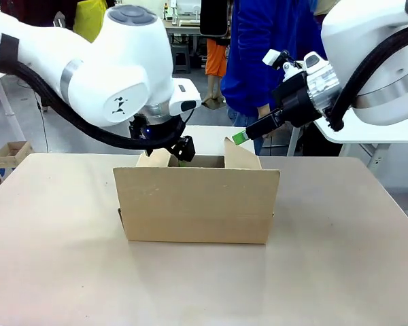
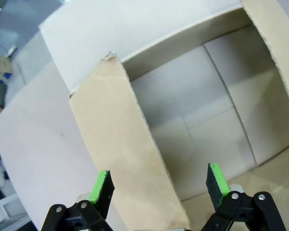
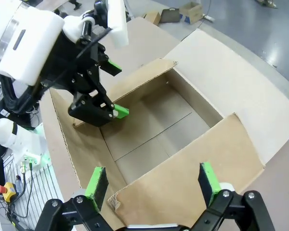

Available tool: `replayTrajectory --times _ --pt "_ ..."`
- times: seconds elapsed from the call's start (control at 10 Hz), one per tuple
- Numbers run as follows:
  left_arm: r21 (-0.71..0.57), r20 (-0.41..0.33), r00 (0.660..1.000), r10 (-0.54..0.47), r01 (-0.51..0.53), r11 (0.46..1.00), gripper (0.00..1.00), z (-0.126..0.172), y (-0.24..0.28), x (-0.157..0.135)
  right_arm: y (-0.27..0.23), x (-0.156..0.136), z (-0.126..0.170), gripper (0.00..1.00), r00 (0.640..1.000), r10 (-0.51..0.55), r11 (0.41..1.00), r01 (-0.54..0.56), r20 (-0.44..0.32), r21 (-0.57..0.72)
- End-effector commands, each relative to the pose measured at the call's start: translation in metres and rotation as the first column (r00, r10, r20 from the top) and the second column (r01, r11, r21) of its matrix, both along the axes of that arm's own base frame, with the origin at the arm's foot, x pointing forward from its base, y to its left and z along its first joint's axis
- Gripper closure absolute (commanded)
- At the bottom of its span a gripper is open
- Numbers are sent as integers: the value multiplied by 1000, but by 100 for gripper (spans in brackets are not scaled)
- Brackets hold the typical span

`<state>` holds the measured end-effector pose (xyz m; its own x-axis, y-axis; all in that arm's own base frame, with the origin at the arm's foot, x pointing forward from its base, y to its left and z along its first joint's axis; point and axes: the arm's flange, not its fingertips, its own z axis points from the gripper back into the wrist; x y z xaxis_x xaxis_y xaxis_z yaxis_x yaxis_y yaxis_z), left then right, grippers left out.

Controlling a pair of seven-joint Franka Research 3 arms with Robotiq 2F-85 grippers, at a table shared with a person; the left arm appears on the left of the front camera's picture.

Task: Pack the gift set into the box.
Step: Place both hands on the side flaps of the Package Box and spread them outward.

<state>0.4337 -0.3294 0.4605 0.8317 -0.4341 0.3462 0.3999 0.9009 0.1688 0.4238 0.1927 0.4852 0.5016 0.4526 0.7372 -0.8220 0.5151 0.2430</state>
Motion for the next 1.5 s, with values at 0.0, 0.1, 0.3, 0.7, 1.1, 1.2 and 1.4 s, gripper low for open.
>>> replayTrajectory --times 0.0,0.1,0.3,0.7,1.1,1.2,1.4 --pt "58 -2 998 59 -59 997 0 -6 -23 12 -1 -2 1 0 1000 -7 1000 7 -13 14" --pt "68 -2 996 87 -87 994 0 -9 -25 18 -1 -2 1 0 1000 -7 1000 7 -13 14" --pt "116 -9 989 149 -147 982 0 -16 -28 23 -1 -2 1 0 1000 -7 1000 7 -13 14" --pt "231 -61 959 278 -257 938 0 -26 -28 28 -1 -2 1 0 1000 -7 1000 7 -13 14" --pt "328 -45 939 340 -308 893 0 -21 -11 21 -1 -2 1 0 1000 -7 1000 7 -13 14" --pt "342 -24 932 361 -332 879 0 -14 1 20 -1 -2 1 0 1000 -7 1000 7 -13 14" --pt "363 6 920 392 -368 856 0 -3 21 19 -1 -2 1 0 1000 -7 1000 7 -13 14"
